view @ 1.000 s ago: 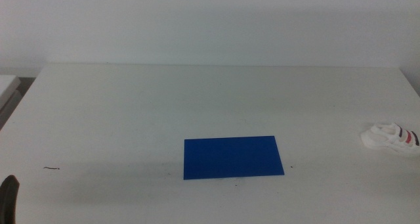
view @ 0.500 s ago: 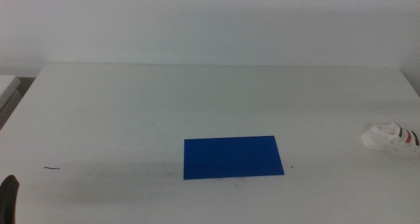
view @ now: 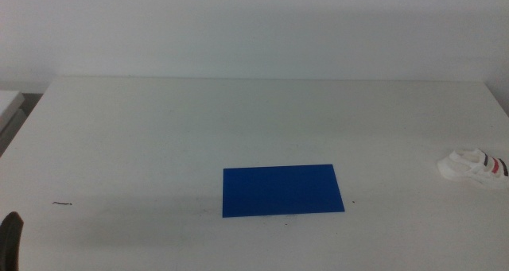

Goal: Use one arm to grab the shoe from the table and place it on the mat.

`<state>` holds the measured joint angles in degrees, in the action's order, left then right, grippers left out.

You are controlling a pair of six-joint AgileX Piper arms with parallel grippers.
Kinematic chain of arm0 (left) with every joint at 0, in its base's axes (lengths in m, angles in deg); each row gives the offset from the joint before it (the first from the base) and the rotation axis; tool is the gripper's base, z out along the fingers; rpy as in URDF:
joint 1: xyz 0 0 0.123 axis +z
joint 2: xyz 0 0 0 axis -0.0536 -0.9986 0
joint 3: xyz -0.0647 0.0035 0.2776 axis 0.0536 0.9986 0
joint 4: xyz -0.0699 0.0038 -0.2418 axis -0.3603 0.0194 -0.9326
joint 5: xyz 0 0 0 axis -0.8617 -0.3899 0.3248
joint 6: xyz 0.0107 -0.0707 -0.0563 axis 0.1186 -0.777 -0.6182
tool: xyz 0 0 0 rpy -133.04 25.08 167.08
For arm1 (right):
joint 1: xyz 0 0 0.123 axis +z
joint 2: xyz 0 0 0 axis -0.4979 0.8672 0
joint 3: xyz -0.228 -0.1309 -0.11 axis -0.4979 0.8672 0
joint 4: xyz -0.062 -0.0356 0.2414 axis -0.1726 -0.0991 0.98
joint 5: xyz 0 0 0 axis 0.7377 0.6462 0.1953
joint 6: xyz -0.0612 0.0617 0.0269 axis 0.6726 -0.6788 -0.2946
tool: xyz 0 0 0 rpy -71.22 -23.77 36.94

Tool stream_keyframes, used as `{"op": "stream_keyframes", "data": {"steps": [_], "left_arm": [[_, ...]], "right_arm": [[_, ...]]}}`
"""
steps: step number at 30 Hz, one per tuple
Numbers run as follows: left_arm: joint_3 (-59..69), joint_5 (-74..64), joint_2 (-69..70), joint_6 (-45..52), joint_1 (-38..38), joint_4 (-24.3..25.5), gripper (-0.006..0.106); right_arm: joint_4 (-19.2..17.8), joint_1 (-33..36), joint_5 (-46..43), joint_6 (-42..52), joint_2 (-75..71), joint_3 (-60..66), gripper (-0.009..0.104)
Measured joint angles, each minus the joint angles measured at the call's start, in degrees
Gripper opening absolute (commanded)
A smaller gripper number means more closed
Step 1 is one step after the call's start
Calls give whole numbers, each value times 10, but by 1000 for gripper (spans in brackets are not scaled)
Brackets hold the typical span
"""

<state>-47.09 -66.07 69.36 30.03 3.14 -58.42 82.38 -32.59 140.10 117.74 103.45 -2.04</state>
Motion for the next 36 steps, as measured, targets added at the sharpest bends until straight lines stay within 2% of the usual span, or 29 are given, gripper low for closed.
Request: {"op": "stream_keyframes", "data": {"steps": [5, 8, 13, 17, 21, 29, 31, 33, 34, 36], "left_arm": [[0, 0, 0, 0, 0, 0, 94], [0, 0, 0, 0, 0, 0, 94], [0, 0, 0, 0, 0, 0, 94], [0, 0, 0, 0, 0, 0, 94], [0, 0, 0, 0, 0, 0, 94], [0, 0, 0, 0, 0, 0, 94], [0, 0, 0, 0, 0, 0, 94], [0, 0, 0, 0, 0, 0, 94], [0, 0, 0, 0, 0, 0, 94], [0, 0, 0, 0, 0, 0, 94]], "right_arm": [[-1, -20, -6, -18, 102, -57, 93], [-1, -28, -40, -14, 152, -70, 93], [-7, -39, -107, 119, 226, -71, 93], [-15, -41, -148, 189, 277, -72, 93], [-35, -44, -172, 234, 313, -72, 93], [-68, -58, -223, 269, 371, -72, 92], [-72, -58, -234, 276, 385, -72, 89], [-72, -58, -242, 289, 397, -72, 79], [-72, -58, -245, 295, 403, -72, 71], [-72, -58, -244, 303, 410, -72, 44]]}}
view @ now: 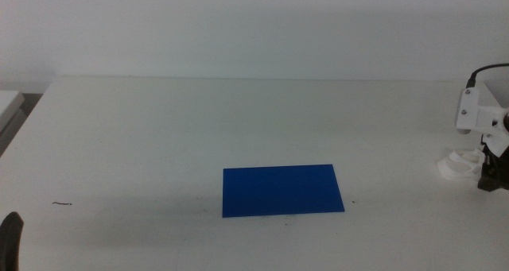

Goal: Use one arm to grab the shoe from the table and place it on the mat.

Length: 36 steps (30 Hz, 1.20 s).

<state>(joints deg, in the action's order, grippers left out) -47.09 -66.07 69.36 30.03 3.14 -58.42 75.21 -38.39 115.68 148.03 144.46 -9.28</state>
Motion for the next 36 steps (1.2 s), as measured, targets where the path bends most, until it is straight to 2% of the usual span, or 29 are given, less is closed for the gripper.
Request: {"op": "stream_keyframes", "data": {"steps": [1, 3, 7, 10, 17, 23, 29, 32, 34, 36], "left_arm": [[0, 0, 0, 0, 0, 0, 94], [0, 0, 0, 0, 0, 0, 94], [0, 0, 0, 0, 0, 0, 94], [0, 0, 0, 0, 0, 0, 94], [0, 0, 0, 0, 0, 0, 94], [0, 0, 0, 0, 0, 0, 94], [0, 0, 0, 0, 0, 0, 94], [0, 0, 0, 0, 0, 0, 94], [0, 0, 0, 0, 0, 0, 94], [0, 0, 0, 0, 0, 0, 94]], "right_arm": [[0, 0, 2, 0, 1, 0, 31], [0, 0, 10, -2, 1, -1, -3], [-1, 15, 36, -28, -11, -1, -2], [-5, 53, 56, -63, -42, -1, -2], [-7, 230, 121, -139, -85, -33, -2], [5, 393, 131, -183, -38, -101, -2], [27, 452, 132, -240, 22, -148, -2], [40, 458, 132, -358, 31, -150, -2], [37, 461, 132, -514, 33, -151, -2], [11, 462, 132, -694, 33, -153, -2]]}}
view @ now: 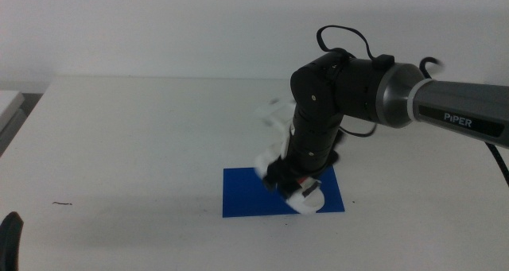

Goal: Use one arm to grab the shoe from the table and place it on the mat.

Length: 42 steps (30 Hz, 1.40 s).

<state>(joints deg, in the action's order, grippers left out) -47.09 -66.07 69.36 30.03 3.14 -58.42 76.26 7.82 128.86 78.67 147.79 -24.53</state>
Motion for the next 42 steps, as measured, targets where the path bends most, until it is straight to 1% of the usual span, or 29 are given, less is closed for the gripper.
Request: {"op": "stream_keyframes", "data": {"steps": [1, 3, 4, 6, 7, 9, 11, 14, 16, 19, 23, 26, 28, 31, 33, 36, 42], "left_arm": [[0, 0, 0, 0, 0, 0, 94], [0, 0, 0, 0, 0, 0, 94], [0, 0, 0, 0, 0, 0, 94], [0, 0, 0, 0, 0, 0, 94], [0, 0, 0, 0, 0, 0, 94], [0, 0, 0, 0, 0, 0, 94], [0, 0, 0, 0, 0, 0, 94], [0, 0, 0, 0, 0, 0, 94], [0, 0, 0, 0, 0, 0, 94], [0, 0, 0, 0, 0, 0, 94], [0, 0, 0, 0, 0, 0, 94], [0, 0, 0, 0, 0, 0, 94], [0, 0, 0, 0, 0, 0, 94], [0, 0, 0, 0, 0, 0, 94], [0, 0, 0, 0, 0, 0, 94], [0, 0, 0, 0, 0, 0, 94], [0, 0, 0, 0, 0, 0, 94]], "right_arm": [[-19, 0, 0, -103, 0, 0, -2], [-54, 0, 0, -277, 0, 0, -2], [-64, 0, -1, -362, 0, 0, -2], [-71, 0, -2, -497, 0, 0, -2], [-71, 0, -2, -542, 0, 0, -2], [-59, 0, -1, -597, 0, 0, -2], [-35, 0, -1, -633, 0, 0, -2], [-9, 0, -1, -682, 0, 0, -2], [13, 0, -9, -734, 0, 0, -2], [26, 0, -35, -799, 0, 0, -2], [14, 0, -43, -919, 0, 0, -2], [-9, 1, -39, -1021, 0, 0, -2], [-26, 6, -14, -1105, 0, 0, -2], [-45, 15, 31, -1200, 0, 0, -2], [-49, 17, 33, -1224, 0, 0, -2], [-35, 16, 34, -1230, 1, -3, -2], [39, 6, 43, -1231, 34, -44, -2]]}}
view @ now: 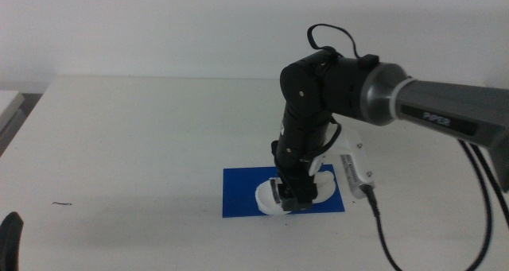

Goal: Use one arm to grab the shoe from the table and place it on the mat.

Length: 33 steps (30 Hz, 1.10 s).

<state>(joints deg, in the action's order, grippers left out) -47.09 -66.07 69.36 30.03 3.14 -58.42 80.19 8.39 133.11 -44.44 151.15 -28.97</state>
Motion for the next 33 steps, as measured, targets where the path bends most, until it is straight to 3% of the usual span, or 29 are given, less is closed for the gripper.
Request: {"op": "stream_keyframes", "data": {"steps": [11, 19, 22, 26, 31, 33], "left_arm": [[0, 0, 0, 0, 0, 0, 94], [0, 0, 0, 0, 0, 0, 94], [0, 0, 0, 0, 0, 0, 94], [0, 0, 0, 0, 0, 0, 94], [0, 0, 0, 0, 0, 0, 94], [0, 0, 0, 0, 0, 0, 94]], "right_arm": [[25, -9, -21, 0, 30, -33, -2], [65, -23, -37, 0, 44, -35, -2], [65, -23, -51, 0, 44, -36, 2], [65, -23, -65, 0, 45, -36, 23], [65, -23, -68, 0, 45, -36, 74], [65, -23, -68, 0, 45, -36, 84]]}}
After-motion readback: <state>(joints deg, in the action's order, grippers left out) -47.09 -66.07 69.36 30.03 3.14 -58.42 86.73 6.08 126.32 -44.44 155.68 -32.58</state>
